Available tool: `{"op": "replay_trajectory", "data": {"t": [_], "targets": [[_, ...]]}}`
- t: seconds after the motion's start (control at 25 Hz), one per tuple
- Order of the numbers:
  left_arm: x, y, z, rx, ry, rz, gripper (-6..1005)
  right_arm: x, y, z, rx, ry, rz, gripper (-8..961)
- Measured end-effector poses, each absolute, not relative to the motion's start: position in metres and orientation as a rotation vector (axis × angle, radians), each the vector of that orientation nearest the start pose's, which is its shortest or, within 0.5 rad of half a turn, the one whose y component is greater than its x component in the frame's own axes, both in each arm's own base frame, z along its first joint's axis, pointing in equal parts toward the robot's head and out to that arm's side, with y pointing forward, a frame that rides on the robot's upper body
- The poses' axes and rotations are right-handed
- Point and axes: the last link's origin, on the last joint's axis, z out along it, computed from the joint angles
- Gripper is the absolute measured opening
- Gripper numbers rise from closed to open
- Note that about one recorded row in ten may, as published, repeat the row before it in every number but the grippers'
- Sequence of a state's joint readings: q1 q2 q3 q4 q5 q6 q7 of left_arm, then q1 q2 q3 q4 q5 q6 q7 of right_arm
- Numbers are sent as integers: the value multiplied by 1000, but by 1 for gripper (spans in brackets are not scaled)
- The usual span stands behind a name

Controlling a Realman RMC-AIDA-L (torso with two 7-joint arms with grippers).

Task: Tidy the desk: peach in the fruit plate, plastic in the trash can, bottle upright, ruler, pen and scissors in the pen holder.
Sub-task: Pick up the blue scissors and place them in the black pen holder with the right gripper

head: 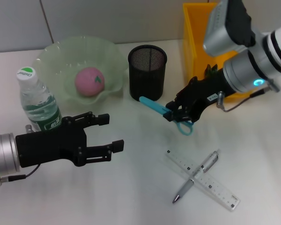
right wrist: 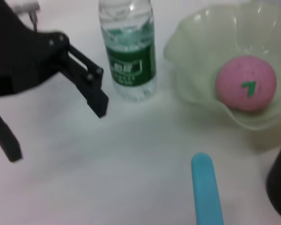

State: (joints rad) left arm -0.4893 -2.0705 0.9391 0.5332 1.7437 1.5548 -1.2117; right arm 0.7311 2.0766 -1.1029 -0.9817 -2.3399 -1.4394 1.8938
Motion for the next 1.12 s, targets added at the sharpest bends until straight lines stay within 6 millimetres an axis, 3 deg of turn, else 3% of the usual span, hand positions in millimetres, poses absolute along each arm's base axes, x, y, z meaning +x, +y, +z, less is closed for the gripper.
{"op": "replay_trajectory", "data": {"t": [0.24, 0.28, 0.8, 1.12], "targets": [[-250, 307, -31, -2791, -491, -879, 845, 195, 373, -9, -2883, 538, 107, 225], [-250, 307, -31, -2788, -492, -883, 845, 200, 369, -5, -2858, 550, 204, 225], [-250, 309, -27, -2764, -493, -896, 845, 232, 365, 8, -2596, 810, 756, 227], [-250, 310, -25, -2751, -494, -909, 845, 229, 360, 12, -2540, 682, 952, 228]]}}
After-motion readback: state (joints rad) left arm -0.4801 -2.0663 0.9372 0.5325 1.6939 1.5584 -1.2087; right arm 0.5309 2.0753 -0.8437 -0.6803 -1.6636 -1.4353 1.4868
